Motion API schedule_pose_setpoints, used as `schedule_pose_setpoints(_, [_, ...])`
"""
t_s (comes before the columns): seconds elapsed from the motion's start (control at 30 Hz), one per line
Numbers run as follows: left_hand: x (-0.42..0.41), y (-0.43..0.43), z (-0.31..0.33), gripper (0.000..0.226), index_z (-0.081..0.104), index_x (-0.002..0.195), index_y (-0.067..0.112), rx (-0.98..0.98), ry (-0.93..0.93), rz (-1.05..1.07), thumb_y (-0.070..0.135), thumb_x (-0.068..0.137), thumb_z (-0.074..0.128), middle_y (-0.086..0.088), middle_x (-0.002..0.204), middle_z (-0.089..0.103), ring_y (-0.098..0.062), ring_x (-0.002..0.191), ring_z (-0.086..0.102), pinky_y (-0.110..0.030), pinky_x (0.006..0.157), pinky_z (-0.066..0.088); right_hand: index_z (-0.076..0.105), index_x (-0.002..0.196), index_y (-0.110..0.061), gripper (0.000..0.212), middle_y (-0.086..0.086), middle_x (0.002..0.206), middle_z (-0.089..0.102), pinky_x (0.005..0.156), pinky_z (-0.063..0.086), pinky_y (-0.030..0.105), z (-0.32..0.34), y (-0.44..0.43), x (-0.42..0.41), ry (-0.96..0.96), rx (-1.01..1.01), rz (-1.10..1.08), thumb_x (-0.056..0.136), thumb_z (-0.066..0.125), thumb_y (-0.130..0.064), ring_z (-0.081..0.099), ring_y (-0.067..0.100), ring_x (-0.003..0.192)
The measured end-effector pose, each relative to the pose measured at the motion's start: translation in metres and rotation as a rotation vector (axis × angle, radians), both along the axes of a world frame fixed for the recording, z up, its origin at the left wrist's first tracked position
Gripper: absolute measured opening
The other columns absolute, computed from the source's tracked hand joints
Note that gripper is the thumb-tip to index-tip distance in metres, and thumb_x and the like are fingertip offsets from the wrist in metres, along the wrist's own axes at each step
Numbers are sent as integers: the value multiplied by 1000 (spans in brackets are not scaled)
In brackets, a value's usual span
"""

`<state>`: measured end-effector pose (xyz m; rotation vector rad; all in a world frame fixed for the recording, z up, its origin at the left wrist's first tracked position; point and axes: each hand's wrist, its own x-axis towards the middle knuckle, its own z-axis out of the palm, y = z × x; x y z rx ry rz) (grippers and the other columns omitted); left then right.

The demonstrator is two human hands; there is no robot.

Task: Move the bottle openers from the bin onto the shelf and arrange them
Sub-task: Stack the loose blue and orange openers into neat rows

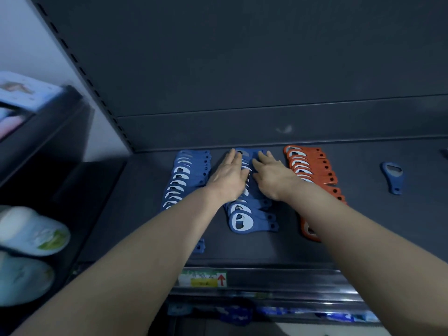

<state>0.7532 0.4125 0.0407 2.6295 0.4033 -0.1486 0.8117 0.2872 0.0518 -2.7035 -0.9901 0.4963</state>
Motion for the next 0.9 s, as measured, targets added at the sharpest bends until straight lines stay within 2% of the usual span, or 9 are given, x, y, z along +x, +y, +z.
schedule_pose_setpoints(0.23, [-27, -2, 5, 62, 2, 155, 11, 69, 57, -172, 33, 104, 31, -3, 162, -9, -13, 148, -10, -26, 118, -3, 14, 151, -8, 54, 8, 161, 4, 118, 10, 43, -1, -16, -17, -71, -49, 92, 102, 32, -18, 0, 24, 148])
schedule_pose_setpoints(0.47, [-50, -16, 2, 67, -7, 153, 13, 101, 97, -191, 39, 103, 28, -2, 160, -18, -13, 147, -18, -29, 120, -6, 11, 152, -7, 57, 8, 161, 3, 118, 10, 40, -8, -30, -40, -117, -6, 100, 101, 34, -17, 1, 24, 148])
schedule_pose_setpoints(0.57, [-59, -18, 2, 65, -6, 154, 14, 71, 34, -151, 37, 104, 29, 1, 161, -16, -11, 147, -17, -27, 119, -6, 17, 151, -9, 56, 8, 160, 8, 119, 15, 39, -10, -39, -49, -152, 20, 90, 101, 38, -21, 5, 24, 148])
schedule_pose_setpoints(0.67, [-67, -18, 4, 62, 0, 155, 16, 12, -21, -81, 29, 104, 33, 3, 162, -9, -10, 148, -9, -28, 120, 1, 32, 147, -13, 52, 6, 158, 22, 116, 24, 34, -8, -47, -59, -189, 96, 53, 99, 45, -27, 20, 23, 145])
schedule_pose_setpoints(0.77, [-75, -19, 8, 58, 16, 154, 19, 30, -69, -33, 14, 101, 40, 3, 162, 6, -15, 148, 13, -33, 119, 19, 55, 132, -23, 38, 1, 147, 42, 105, 38, 36, -6, -54, -68, -270, 87, 53, 95, 50, -29, 41, 26, 127])
schedule_pose_setpoints(0.83, [-80, -21, 12, 54, 29, 150, 18, 68, -92, -9, 9, 98, 44, 0, 159, 19, -19, 141, 29, -32, 114, 28, 61, 125, -29, 33, -2, 141, 48, 100, 40, 35, -4, -57, -73, -295, 63, 64, 93, 53, -30, 44, 24, 120])
schedule_pose_setpoints(0.9, [-84, -25, 18, 47, 39, 144, 13, 70, -96, 15, 7, 98, 44, -4, 153, 31, -23, 135, 38, -33, 110, 32, 60, 126, -31, 35, -3, 139, 49, 100, 40, 35, -4, -59, -77, -280, 68, 58, 91, 54, -30, 45, 24, 119])
